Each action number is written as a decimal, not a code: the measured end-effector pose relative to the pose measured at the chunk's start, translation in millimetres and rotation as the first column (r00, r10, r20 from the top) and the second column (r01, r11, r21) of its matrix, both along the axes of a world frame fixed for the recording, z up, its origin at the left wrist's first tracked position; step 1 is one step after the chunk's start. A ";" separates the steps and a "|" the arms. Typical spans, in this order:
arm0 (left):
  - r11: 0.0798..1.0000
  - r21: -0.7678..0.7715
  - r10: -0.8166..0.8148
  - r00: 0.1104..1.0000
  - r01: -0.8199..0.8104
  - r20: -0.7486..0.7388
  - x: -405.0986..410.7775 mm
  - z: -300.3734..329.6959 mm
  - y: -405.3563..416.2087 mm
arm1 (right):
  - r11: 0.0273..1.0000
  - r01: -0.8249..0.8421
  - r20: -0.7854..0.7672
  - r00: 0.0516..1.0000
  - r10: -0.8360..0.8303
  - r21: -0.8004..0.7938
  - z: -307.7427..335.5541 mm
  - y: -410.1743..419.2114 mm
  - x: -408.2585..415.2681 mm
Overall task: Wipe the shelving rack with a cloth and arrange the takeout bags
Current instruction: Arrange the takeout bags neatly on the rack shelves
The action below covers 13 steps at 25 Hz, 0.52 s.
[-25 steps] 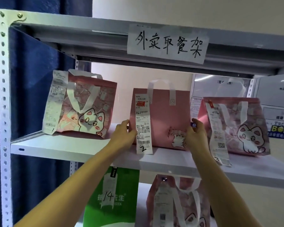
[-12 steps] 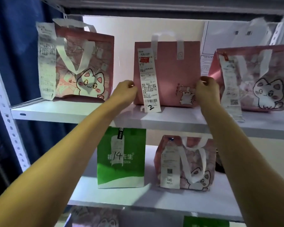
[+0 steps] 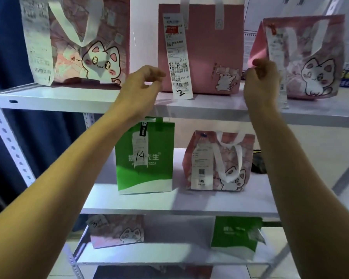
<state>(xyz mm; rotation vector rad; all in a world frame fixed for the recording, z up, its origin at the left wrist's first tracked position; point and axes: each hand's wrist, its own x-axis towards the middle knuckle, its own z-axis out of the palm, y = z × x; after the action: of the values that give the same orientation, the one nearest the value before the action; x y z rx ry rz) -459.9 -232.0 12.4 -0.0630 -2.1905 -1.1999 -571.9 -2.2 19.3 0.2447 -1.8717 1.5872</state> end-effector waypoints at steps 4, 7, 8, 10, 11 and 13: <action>0.997 -0.025 -0.072 0.995 0.071 -0.061 32.4 -35.8 12.1 | 0.999 -0.005 -0.090 0.996 0.002 -0.036 -38.8 6.1 44.9; 0.995 0.005 -0.104 0.994 0.104 -0.022 45.9 -68.7 19.6 | 0.998 0.011 -0.100 0.995 -0.016 -0.055 -72.9 8.3 71.9; 0.994 0.008 -0.108 0.994 0.108 0.010 50.5 -83.0 22.6 | 0.998 0.024 -0.095 0.995 -0.029 -0.052 -87.0 8.8 80.4; 0.994 0.007 -0.108 0.992 0.107 0.062 59.0 -110.6 27.2 | 0.999 0.020 -0.053 0.998 -0.022 -0.034 -114.9 10.1 94.5; 0.994 0.010 -0.109 0.990 0.109 0.085 63.1 -123.6 29.1 | 1.000 0.006 -0.017 1.000 -0.007 -0.027 -129.0 10.6 99.9; 0.993 0.032 -0.114 0.986 0.111 0.123 71.1 -147.5 31.1 | 0.999 -0.031 0.066 0.997 0.032 -0.015 -156.7 10.4 109.9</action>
<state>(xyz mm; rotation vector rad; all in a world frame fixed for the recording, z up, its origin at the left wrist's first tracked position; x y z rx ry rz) -388.7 -200.9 -135.1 -0.1054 -2.3057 -1.3254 -462.0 8.2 -137.3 0.2190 -1.9143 1.6474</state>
